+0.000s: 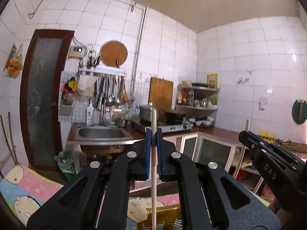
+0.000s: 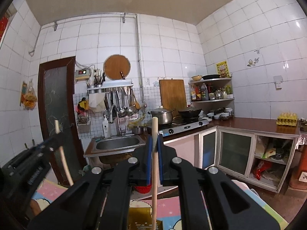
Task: Organize utensils
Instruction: 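Lift both held chopsticks and carry them above the yellow holder, then open both tools to drop the chopsticks into the yellow holder, then lower both tools back to the remaining chopsticks on the quilt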
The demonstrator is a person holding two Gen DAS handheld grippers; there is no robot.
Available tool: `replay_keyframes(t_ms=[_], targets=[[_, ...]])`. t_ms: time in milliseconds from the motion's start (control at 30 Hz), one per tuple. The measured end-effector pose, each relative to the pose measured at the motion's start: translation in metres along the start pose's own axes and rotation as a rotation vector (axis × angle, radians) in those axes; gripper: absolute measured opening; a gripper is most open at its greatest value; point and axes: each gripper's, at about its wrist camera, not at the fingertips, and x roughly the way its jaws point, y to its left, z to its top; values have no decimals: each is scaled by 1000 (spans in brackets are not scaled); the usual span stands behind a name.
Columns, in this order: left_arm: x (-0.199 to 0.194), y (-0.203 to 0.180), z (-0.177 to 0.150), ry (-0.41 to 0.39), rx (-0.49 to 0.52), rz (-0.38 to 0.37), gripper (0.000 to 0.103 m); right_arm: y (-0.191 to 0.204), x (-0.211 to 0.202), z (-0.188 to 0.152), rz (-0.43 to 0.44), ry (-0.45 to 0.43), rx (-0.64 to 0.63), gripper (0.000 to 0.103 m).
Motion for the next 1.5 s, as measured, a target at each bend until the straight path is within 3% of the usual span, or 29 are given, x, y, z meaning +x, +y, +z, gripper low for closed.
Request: replay_keyframes(t_ms=[333,600,633,667,700,733,767,900,1033,1233,1500], targets=[[29,15,-70,149,3,12,4,-7,34,-73,17,151,-16,6],[31,28,-77,248,-9,21,5,-9,36,-87,29,242,-20,8],[28,30,-73,251,-11,24,11,-10,32,-82,20,247,-18,11],[20,33,-64,250,-19,25,24,-11,27,-78,16,248,-10,16],[13,34,-58,244,-25,28,32,-13,22,-73,13,245,1,36],[3,37,-50,231,-31,35,50,-15,12,-66,6,231,18,52],[-4,37,-44,222,-30,39,62,-16,5,-62,-2,222,23,53],[-42,43,-22,210,1,59,79,-13,-30,-44,-41,211,8,61],[-76,51,-18,213,16,85,98,-4,-69,-48,-77,232,-30,72],[-113,67,-48,299,5,91,98,-1,-107,-93,-111,344,-9,75],[-123,90,-126,474,-15,131,98,-9,-122,-177,-193,500,18,75]])
